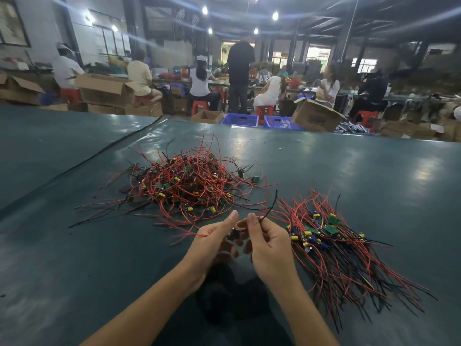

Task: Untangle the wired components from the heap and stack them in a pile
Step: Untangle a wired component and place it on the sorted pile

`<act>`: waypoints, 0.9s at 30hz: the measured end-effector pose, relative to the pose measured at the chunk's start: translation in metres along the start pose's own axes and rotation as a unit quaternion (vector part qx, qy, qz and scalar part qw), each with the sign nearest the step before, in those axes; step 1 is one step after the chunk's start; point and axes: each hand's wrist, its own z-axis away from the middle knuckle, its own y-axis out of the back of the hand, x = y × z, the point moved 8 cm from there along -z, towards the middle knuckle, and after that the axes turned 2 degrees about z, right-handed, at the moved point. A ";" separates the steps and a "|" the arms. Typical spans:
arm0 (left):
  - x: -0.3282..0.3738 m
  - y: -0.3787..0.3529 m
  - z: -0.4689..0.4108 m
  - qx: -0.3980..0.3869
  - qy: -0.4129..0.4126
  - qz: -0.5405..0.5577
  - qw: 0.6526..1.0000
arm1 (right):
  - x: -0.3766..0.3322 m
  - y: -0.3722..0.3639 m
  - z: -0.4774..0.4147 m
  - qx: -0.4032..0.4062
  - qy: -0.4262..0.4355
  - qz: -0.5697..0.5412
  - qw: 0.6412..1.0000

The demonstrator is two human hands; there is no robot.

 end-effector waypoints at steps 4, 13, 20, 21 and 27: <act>0.001 0.003 -0.001 0.017 -0.029 -0.098 0.995 | 0.004 0.012 -0.001 0.054 -0.019 0.009 0.998; 0.008 0.000 -0.001 0.005 -0.096 -0.169 0.981 | 0.025 0.005 0.002 0.018 -0.130 0.020 0.991; 0.010 -0.011 0.001 -0.044 -0.136 -0.215 0.966 | 0.035 0.016 -0.001 0.069 -0.172 -0.039 0.982; 0.009 -0.012 0.000 -0.050 -0.132 -0.215 0.966 | 0.037 0.019 -0.001 0.083 -0.183 -0.047 0.978; 0.007 -0.017 0.000 -0.083 -0.088 -0.172 0.978 | 0.049 0.062 -0.011 0.200 -0.210 -0.150 0.945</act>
